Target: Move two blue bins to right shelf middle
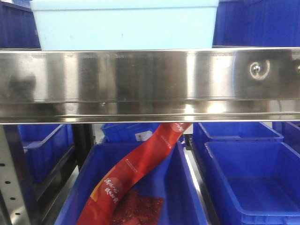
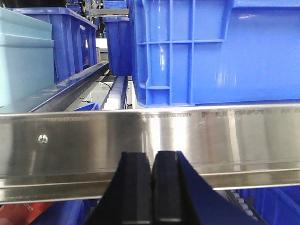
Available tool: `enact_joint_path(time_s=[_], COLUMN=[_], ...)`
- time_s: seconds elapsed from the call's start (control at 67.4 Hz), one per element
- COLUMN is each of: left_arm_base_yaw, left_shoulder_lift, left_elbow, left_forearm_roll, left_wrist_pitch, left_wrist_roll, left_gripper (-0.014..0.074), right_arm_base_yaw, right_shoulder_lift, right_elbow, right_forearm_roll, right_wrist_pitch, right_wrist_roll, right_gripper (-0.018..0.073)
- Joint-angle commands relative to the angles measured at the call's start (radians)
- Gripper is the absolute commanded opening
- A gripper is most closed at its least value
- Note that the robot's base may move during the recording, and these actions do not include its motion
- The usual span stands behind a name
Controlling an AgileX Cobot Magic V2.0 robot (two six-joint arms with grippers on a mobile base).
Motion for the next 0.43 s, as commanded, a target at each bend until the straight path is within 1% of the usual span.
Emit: enact_joint_path(time_s=[0.0, 0.416], left_arm_base_yaw=[-0.007, -0.007], left_shoulder_lift=[-0.005, -0.005], left_elbow=[-0.002, -0.002], left_forearm_roll=[-0.006, -0.006], left_wrist_pitch=[-0.020, -0.020], left_wrist_roll=[0.003, 0.003], left_gripper=[-0.0111, -0.0111], right_arm_base_yaw=[-0.004, -0.004], right_shoulder_lift=[-0.004, -0.004], right_elbow=[0.002, 0.002], right_forearm_roll=[0.005, 0.005], right_wrist_pitch=[-0.025, -0.025], right_wrist_roll=[-0.006, -0.006], right_gripper=[-0.0162, -0.0162])
